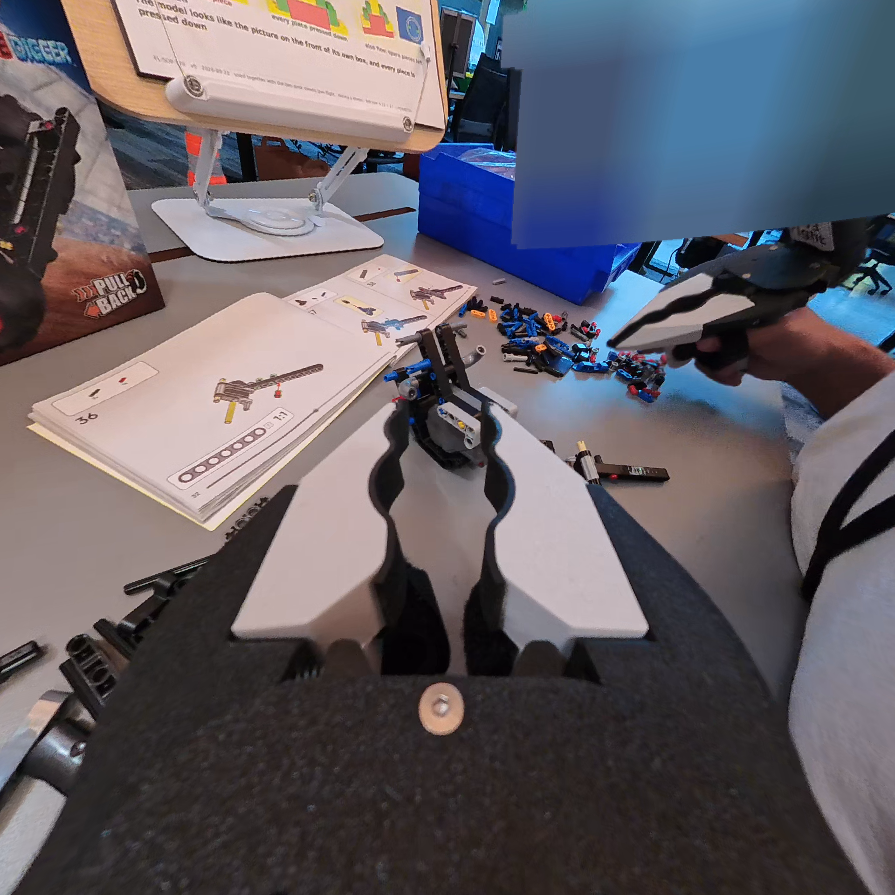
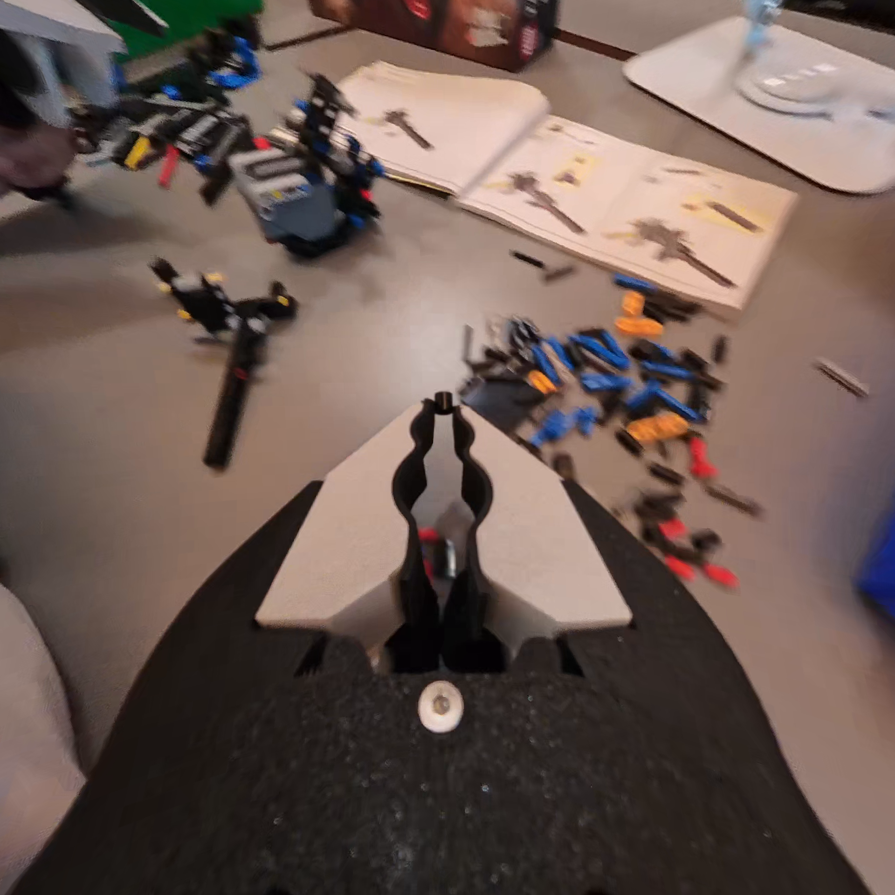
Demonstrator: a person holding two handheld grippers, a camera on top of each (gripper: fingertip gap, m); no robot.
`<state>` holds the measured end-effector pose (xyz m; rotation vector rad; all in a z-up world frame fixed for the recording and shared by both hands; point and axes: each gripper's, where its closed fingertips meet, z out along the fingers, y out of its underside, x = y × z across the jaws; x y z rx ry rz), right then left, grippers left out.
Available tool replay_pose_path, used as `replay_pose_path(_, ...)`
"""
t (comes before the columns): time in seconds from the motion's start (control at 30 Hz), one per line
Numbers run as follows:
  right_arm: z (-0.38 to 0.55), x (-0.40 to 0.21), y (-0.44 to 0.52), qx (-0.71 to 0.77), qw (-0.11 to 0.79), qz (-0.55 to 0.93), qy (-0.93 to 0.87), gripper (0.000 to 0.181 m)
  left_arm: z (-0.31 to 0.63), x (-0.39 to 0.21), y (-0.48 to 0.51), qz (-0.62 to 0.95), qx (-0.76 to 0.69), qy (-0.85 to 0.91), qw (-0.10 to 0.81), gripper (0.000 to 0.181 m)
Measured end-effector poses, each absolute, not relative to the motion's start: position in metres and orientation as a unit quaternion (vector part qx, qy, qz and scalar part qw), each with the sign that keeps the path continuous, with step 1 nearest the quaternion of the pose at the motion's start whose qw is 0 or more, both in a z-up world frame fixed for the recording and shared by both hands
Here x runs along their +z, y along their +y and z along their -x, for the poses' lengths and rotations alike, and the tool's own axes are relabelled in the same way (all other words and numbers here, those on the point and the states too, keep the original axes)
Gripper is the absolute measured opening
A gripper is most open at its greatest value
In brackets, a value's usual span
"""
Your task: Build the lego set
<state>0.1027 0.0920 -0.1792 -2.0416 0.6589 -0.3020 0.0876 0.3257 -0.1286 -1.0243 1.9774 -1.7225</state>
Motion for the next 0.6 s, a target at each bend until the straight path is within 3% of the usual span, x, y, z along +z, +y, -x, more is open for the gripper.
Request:
replay_pose_path(0.2, -0.086, -0.2, 0.162, -0.116, 0.429, 0.878, 0.178, 0.006, -0.089, -0.13, 0.328, 0.364, -0.606, 0.689, 0.157, 0.027)
replay_pose_path(0.37, -0.083, -0.219, 0.164, -0.122, 0.385, 0.901, 0.161, 0.006, -0.088, -0.128, 0.329, 0.365, -0.609, 0.687, 0.154, 0.027)
replay_pose_path(0.6, -0.081, -0.219, 0.167, -0.114, 0.394, 0.897, 0.167, 0.006, -0.088, -0.129, 0.329, 0.367, -0.61, 0.686, 0.153, 0.027)
